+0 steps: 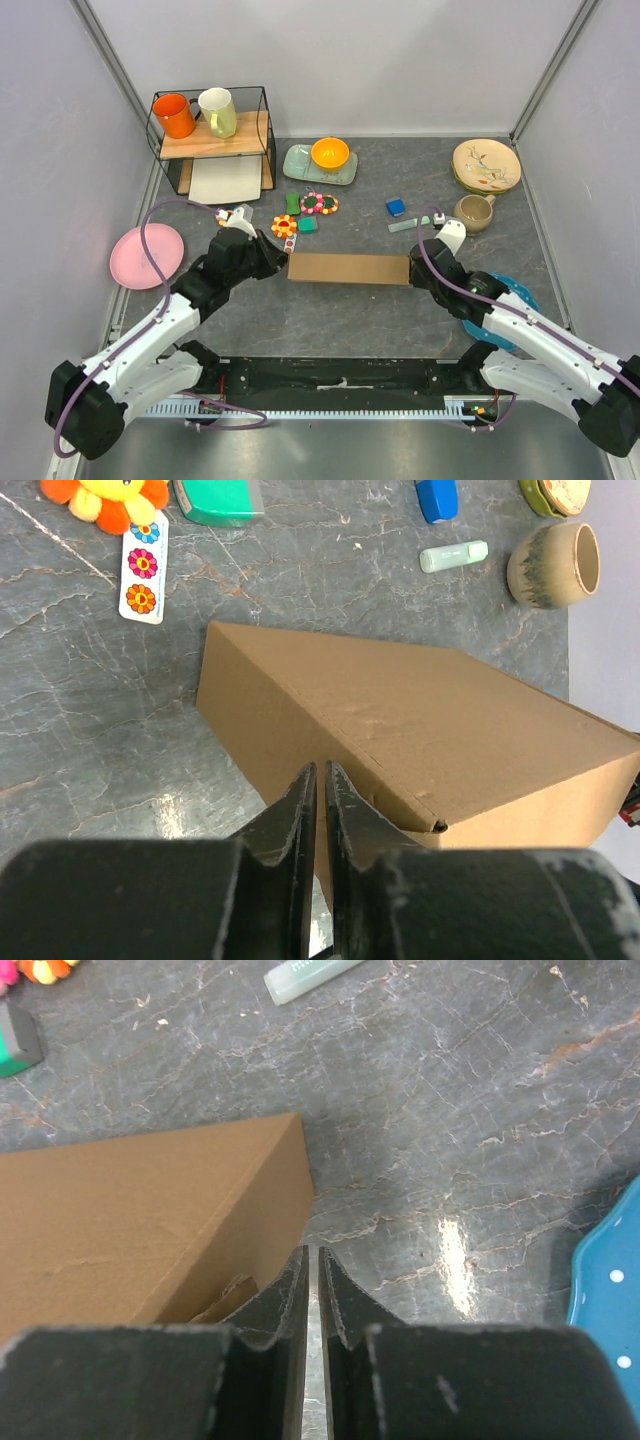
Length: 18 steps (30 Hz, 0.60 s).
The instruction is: Fold the paper box
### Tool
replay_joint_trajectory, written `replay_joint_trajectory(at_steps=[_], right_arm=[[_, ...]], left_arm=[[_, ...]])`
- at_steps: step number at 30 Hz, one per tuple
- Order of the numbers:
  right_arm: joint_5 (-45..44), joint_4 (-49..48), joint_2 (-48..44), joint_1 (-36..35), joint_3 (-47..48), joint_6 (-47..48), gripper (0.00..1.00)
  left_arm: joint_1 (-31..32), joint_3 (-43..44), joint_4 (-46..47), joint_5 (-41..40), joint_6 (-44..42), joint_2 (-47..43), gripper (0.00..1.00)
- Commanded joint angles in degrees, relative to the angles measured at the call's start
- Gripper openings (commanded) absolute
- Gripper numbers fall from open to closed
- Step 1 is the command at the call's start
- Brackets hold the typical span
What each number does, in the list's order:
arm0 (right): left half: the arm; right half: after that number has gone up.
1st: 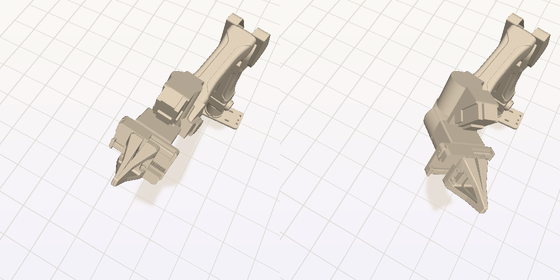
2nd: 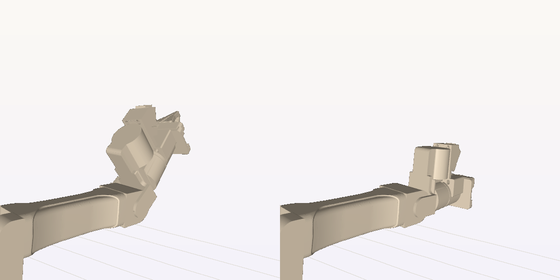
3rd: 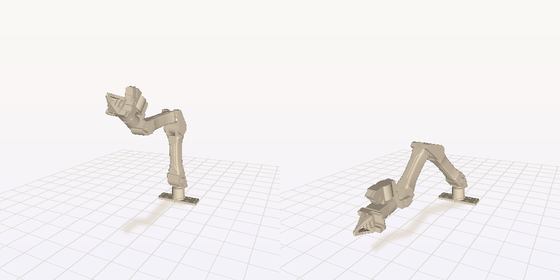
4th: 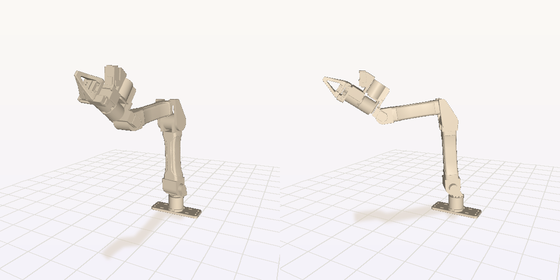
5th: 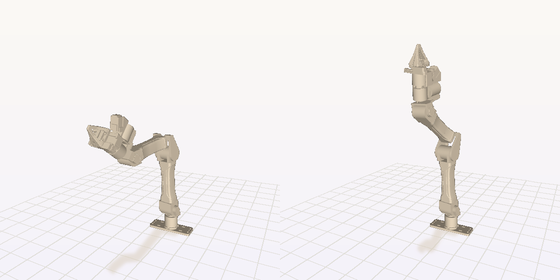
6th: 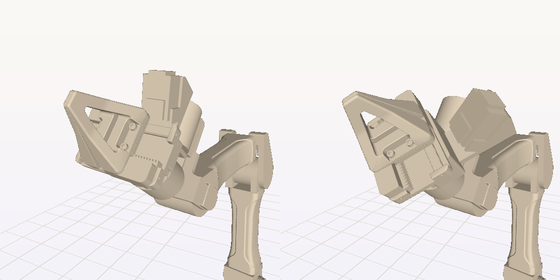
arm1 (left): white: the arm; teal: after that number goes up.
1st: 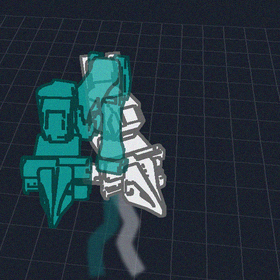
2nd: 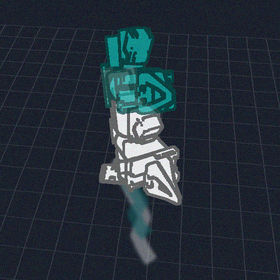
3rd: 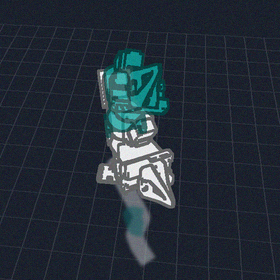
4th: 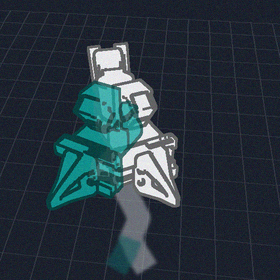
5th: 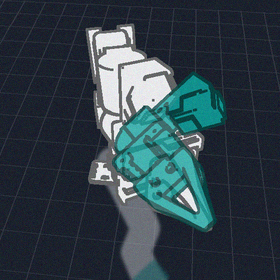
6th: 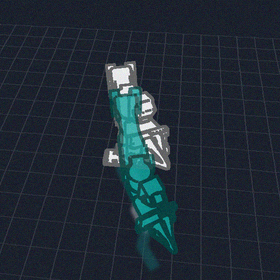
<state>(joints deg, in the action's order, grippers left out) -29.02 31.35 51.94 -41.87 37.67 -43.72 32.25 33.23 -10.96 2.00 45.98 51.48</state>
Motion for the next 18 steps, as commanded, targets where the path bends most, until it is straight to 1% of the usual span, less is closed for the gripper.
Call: replay_joint_trajectory(at_steps=[1,3,4,7,13,18], right_arm=[[5.8,-6.7,-0.3,-0.5,4.8,-2.1,0.17],[7.2,-5.4,-1.0,-0.5,5.8,-2.7,0.22],[7.5,-4.8,-1.1,-0.5,6.2,-3.1,0.27],[7.9,-3.1,-1.8,-0.5,7.1,-3.8,0.34],[6.7,-1.5,-1.0,-0.1,8.0,-3.1,0.39],[6.3,-1.4,0.1,0.6,8.2,-1.5,0.40]], left_arm=[[1.0,4.7,3.6,12.4,-0.1,0.8,0.15],[1.0,5.3,3.0,13.7,0.4,0.6,0.15],[1.0,6.0,2.4,13.9,0.5,0.4,0.15],[0.8,6.8,0.0,13.9,0.4,0.4,0.16],[0.5,6.1,-1.7,14.6,0.6,1.9,0.16],[0.3,4.8,-1.4,13.5,-0.2,2.2,0.16]])
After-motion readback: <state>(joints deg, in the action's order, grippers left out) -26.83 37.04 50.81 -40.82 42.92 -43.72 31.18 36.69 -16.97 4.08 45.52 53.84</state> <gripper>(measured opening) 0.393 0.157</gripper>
